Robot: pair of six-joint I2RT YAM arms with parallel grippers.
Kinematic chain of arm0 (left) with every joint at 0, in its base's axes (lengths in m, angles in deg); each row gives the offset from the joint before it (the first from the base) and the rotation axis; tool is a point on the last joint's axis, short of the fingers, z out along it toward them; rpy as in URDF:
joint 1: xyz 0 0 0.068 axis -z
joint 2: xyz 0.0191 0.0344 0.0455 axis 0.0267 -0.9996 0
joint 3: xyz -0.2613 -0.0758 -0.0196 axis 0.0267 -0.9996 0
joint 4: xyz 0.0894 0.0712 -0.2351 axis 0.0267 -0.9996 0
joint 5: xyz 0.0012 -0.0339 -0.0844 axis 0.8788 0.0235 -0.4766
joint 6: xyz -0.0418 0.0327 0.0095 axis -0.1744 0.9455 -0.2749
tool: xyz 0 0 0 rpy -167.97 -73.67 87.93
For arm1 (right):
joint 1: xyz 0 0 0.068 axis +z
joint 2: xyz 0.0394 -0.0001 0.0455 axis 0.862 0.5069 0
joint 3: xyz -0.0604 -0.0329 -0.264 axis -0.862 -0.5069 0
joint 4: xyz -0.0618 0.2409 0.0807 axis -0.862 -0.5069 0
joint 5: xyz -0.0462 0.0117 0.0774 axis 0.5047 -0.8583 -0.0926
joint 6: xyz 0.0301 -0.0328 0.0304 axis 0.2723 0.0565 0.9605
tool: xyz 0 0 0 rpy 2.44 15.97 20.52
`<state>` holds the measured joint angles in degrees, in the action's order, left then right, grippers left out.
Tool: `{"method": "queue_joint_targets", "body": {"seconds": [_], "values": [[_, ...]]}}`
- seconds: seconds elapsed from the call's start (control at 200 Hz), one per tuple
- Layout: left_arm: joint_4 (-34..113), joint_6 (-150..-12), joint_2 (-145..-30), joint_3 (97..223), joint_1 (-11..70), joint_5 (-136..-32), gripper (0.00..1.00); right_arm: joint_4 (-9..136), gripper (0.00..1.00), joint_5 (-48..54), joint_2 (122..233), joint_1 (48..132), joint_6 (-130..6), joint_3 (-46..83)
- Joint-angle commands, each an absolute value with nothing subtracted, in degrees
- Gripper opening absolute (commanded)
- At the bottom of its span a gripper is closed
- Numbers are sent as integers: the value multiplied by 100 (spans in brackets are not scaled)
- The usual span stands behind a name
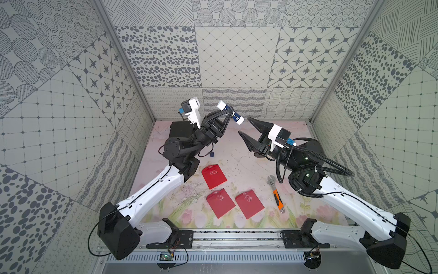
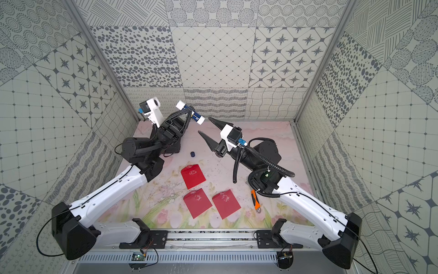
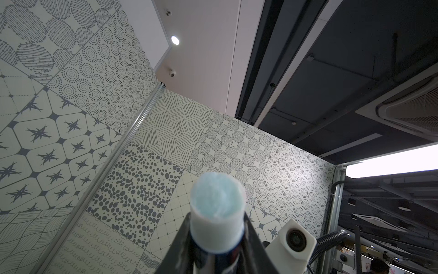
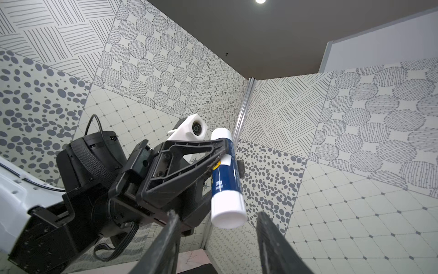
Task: Seal the envelope with a glue stick
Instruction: Unscrew the glue stick.
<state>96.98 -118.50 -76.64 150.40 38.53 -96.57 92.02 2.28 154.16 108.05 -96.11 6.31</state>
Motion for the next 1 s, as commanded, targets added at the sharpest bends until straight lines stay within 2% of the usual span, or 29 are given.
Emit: {"method": "queue_joint_targets", "body": {"seconds": [0.0,0.54,0.851,0.996], "values": [[9964,-11939,-7699,15097,3836,-9463,0,9348,52,232,15505,10818,-10103,894],[9991,-12054,-7729,15186,3831,-9506,0,9188,38,340,15873,10815,-10331,1163],[10076,-12082,-7765,15203,3835,-9559,0,9110,37,516,15977,10819,-10501,1261],[10078,-12085,-7760,15203,3836,-9586,0,9100,31,497,16013,10815,-10482,1286]]}}
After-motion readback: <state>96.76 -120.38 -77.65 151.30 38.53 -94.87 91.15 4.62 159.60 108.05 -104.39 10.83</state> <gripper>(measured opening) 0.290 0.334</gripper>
